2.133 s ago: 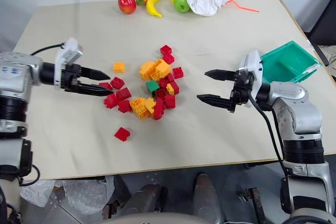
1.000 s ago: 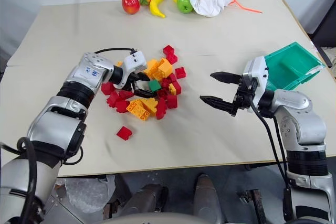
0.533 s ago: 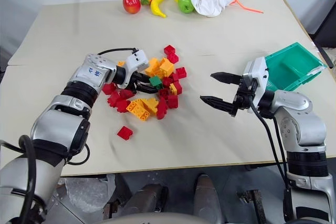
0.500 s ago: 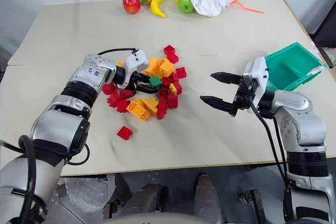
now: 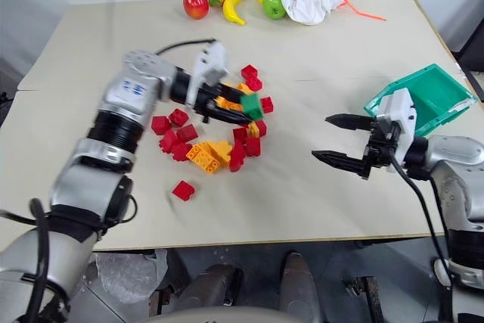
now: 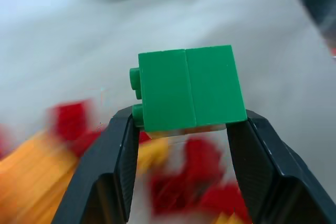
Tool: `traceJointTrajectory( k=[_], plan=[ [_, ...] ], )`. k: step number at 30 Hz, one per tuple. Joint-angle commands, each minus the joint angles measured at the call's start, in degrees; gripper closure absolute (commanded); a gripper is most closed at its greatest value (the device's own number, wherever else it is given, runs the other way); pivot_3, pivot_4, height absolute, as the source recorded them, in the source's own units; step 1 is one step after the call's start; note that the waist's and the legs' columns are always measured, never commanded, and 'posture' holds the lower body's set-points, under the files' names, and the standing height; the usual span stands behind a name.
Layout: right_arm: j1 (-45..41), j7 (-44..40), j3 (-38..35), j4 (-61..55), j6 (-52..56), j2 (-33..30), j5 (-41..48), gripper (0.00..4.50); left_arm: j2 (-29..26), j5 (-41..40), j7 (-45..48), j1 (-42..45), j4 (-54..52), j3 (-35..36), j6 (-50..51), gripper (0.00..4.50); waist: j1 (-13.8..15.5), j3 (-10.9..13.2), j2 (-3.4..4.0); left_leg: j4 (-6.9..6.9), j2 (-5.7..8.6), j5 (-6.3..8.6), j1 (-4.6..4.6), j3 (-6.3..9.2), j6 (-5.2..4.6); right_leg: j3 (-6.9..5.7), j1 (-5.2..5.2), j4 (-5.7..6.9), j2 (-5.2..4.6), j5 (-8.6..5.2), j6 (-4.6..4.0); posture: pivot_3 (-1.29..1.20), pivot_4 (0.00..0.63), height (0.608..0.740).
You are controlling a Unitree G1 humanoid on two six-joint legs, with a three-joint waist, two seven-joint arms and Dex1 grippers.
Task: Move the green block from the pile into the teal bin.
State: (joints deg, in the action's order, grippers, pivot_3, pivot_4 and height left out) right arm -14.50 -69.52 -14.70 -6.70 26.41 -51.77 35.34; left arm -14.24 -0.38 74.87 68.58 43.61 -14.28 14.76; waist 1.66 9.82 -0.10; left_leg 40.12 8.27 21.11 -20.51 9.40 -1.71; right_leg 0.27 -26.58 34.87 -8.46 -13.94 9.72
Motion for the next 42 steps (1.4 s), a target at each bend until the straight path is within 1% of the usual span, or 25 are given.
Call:
traceJointTrajectory(
  k=[1, 4, 6, 8, 11, 13, 14, 16, 18, 19, 22, 24, 26, 29, 31, 32, 34, 36, 38, 39, 41, 42],
  plan=[
    [3.8, -2.4, -4.1, -1.5, -0.3, -2.7, 0.8, 0.00, 2.7, 1.6, -1.4, 1.2, 1.6, -2.0, -3.9, 2.34, -0.2, 0.0, -0.02, -0.01, -0.01, 0.00, 0.00, -0.03, 0.00, 0.00, -0.01, -0.01, 0.01, 0.00, 0.00, 0.00, 0.150, 0.740],
    [8.1, -3.8, -7.2, -2.2, -0.2, -4.6, 1.1, 0.00, 6.0, 2.6, -3.2, 2.2, 5.7, -3.0, -6.6, 2.34, -0.4, 0.0, -0.02, -0.08, -0.05, 0.00, 0.06, -0.20, 0.00, 0.08, -0.02, 0.00, 0.01, 0.00, 0.00, 0.00, 0.150, 0.740],
    [14.5, -5.7, -12.3, -3.6, 0.4, -6.0, 1.4, 0.00, 9.9, 4.0, -4.1, 3.4, 10.0, -4.4, -9.0, 2.34, -0.1, 0.0, -0.03, -0.06, -0.08, 0.00, 0.09, -0.35, -0.01, 0.15, -0.03, 0.01, 0.03, 0.05, -0.02, 0.00, 0.150, 0.740],
    [18.6, -6.6, -15.5, -4.8, 0.4, -6.5, 1.5, 0.00, 12.5, 4.8, -4.7, 4.4, 13.4, -4.9, -11.1, 2.34, 0.3, 0.0, -0.07, -0.05, -0.07, -0.01, 0.11, -0.45, -0.03, 0.12, 0.04, -0.16, 0.03, 0.07, 0.00, 0.00, 0.150, 0.740],
    [20.3, -5.1, -17.7, -6.8, 1.3, -5.9, 2.4, 0.00, 14.8, 6.7, -5.7, 5.5, 17.9, -5.7, -13.5, 2.34, 0.4, 0.0, -0.07, -0.03, -0.06, -0.03, 0.10, -0.46, -0.12, 0.21, 0.10, -0.39, 0.03, 0.27, 0.07, 0.00, 0.150, 0.740],
    [20.1, -3.6, -18.2, -8.3, 2.1, -5.4, 3.0, 0.00, 15.2, 8.4, -6.3, 5.8, 19.7, -6.6, -15.1, 1.64, 0.1, 0.1, -0.08, -0.04, -0.06, -0.03, 0.11, -0.55, -0.16, 0.27, 0.09, -0.46, 0.03, 0.35, 0.11, 0.00, 0.150, 0.740],
    [19.9, -2.8, -18.3, -9.1, 2.5, -5.3, 3.3, 0.00, 15.1, 8.8, -6.3, 5.9, 20.3, -6.6, -15.6, 1.46, 0.0, 0.1, -0.08, -0.04, -0.06, -0.04, 0.11, -0.56, -0.17, 0.28, 0.10, -0.58, 0.03, 0.37, 0.11, 0.00, 0.150, 0.740],
    [19.8, -1.8, -18.7, -10.7, 3.3, -5.1, 4.2, 0.00, 14.7, 8.5, -5.5, 6.1, 20.6, -5.9, -16.2, 0.90, -0.1, 0.1, -0.08, -0.04, -0.09, -0.04, 0.12, -0.56, -0.17, 0.28, 0.09, -0.57, 0.04, 0.38, 0.10, 0.00, 0.150, 0.740],
    [20.0, -1.2, -19.2, -11.7, 3.8, -5.3, 4.8, 0.00, 13.7, 7.7, -4.4, 6.2, 20.0, -4.8, -16.4, 0.25, 0.0, 0.1, -0.08, -0.04, -0.09, -0.04, 0.12, -0.56, -0.16, 0.28, 0.08, -0.57, 0.03, 0.39, 0.10, 0.00, 0.150, 0.740],
    [20.1, -1.0, -19.4, -12.1, 4.1, -5.4, 5.1, 0.00, 12.8, 7.2, -3.5, 6.1, 19.4, -4.2, -16.4, 0.02, 0.0, 0.1, -0.08, -0.04, -0.08, -0.04, 0.12, -0.56, -0.17, 0.28, 0.08, -0.56, 0.03, 0.39, 0.10, 0.00, 0.150, 0.740],
    [20.4, -0.3, -20.3, -13.1, 5.1, -6.2, 5.3, 0.00, 9.9, 5.1, -1.4, 5.1, 16.8, -1.7, -16.3, 0.02, 0.0, 0.1, -0.08, -0.04, -0.08, -0.04, 0.12, -0.55, -0.17, 0.28, 0.08, -0.47, 0.03, 0.40, 0.11, 0.00, 0.150, 0.740],
    [21.7, 0.2, -22.6, -13.3, 6.4, -7.6, 4.3, 0.00, 6.2, 0.5, 1.8, 3.5, 12.8, 2.7, -14.7, 0.02, 0.0, 0.1, -0.07, -0.04, -0.08, -0.04, 0.12, -0.54, -0.17, 0.28, 0.09, -0.40, 0.03, 0.40, 0.11, 0.00, 0.150, 0.740],
    [23.5, -0.3, -25.1, -13.2, 7.1, -8.8, 3.0, 0.00, 2.3, -2.7, 5.4, 1.4, 8.4, 5.5, -11.1, 0.02, 0.0, 0.1, -0.07, -0.04, -0.09, -0.04, 0.09, -0.52, -0.18, 0.27, 0.04, -0.36, 0.03, 0.40, 0.11, 0.00, 0.150, 0.740],
    [26.2, -1.9, -28.2, -13.7, 8.6, -9.8, 3.3, 0.00, -1.0, -5.1, 7.3, -1.6, 2.7, 6.9, -7.5, 0.02, -0.1, 0.0, -0.06, -0.06, -0.09, -0.04, 0.11, -0.51, -0.18, 0.26, 0.05, -0.38, 0.04, 0.41, 0.11, 0.00, 0.150, 0.740],
    [29.0, -2.8, -31.0, -15.1, 9.7, -10.9, 1.8, 0.00, -5.3, -9.0, 8.7, -6.2, -5.3, 9.6, -1.4, 0.02, 0.0, 0.0, -0.05, -0.04, -0.09, -0.04, 0.11, -0.50, -0.18, 0.26, 0.11, -0.40, 0.03, 0.41, 0.11, 0.00, 0.150, 0.740],
    [29.0, -1.4, -30.6, -16.4, 11.1, -11.5, 1.6, 0.00, -7.1, -11.5, 8.0, -9.8, -11.1, 11.5, 2.1, 0.02, 0.0, 0.0, -0.05, -0.04, -0.08, -0.04, 0.11, -0.49, -0.19, 0.26, 0.10, -0.40, 0.03, 0.41, 0.11, 0.00, 0.150, 0.740],
    [26.4, 4.0, -27.1, -19.9, 16.6, -11.4, 5.0, 0.00, -9.6, -15.7, 7.5, -16.8, -21.9, 13.8, 5.9, 0.02, -0.7, 0.0, -0.05, -0.06, -0.12, -0.04, 0.12, -0.48, -0.19, 0.27, 0.06, -0.36, 0.05, 0.41, 0.11, 0.00, 0.150, 0.740],
    [23.4, 9.1, -23.3, -23.1, 20.2, -10.0, 7.3, 0.00, -11.0, -18.7, 6.2, -21.3, -28.6, 15.3, 8.3, 0.02, -0.6, 0.0, -0.06, -0.05, -0.26, -0.01, 0.15, -0.50, -0.14, 0.31, 0.07, -0.36, 0.15, 0.44, 0.03, 0.00, 0.150, 0.740],
    [20.0, 14.5, -19.1, -25.8, 22.4, -7.7, 8.5, 0.00, -12.2, -20.7, 4.5, -24.8, -32.9, 16.6, 10.0, 0.02, -0.2, 0.0, -0.06, 0.04, -0.27, -0.01, 0.16, -0.49, -0.12, 0.28, 0.10, -0.35, 0.16, 0.48, -0.03, 0.00, 0.150, 0.740],
    [16.9, 19.6, -14.8, -27.7, 24.4, -5.0, 8.8, 0.00, -12.7, -22.7, 3.6, -27.4, -35.3, 18.4, 11.3, 0.02, 0.1, 0.0, -0.06, 0.07, -0.28, -0.03, 0.16, -0.49, -0.10, 0.27, 0.11, -0.38, 0.16, 0.49, -0.06, 0.00, 0.150, 0.740],
    [11.4, 29.0, -7.6, -29.8, 28.7, 0.2, 8.3, 0.00, -14.3, -24.6, 3.7, -31.6, -38.5, 20.2, 10.4, 0.02, 0.0, 0.0, -0.10, 0.07, -0.29, -0.05, 0.21, -0.48, -0.07, 0.26, 0.19, -0.47, 0.17, 0.52, -0.09, 0.00, 0.150, 0.740],
    [9.5, 32.0, -5.5, -30.3, 30.4, 2.0, 8.2, 0.00, -15.0, -25.0, 3.8, -33.0, -39.7, 20.4, 9.9, 0.02, -0.2, 0.0, -0.09, 0.04, -0.31, -0.05, 0.24, -0.47, -0.07, 0.26, 0.21, -0.56, 0.18, 0.52, -0.10, 0.00, 0.150, 0.740]
  ],
)
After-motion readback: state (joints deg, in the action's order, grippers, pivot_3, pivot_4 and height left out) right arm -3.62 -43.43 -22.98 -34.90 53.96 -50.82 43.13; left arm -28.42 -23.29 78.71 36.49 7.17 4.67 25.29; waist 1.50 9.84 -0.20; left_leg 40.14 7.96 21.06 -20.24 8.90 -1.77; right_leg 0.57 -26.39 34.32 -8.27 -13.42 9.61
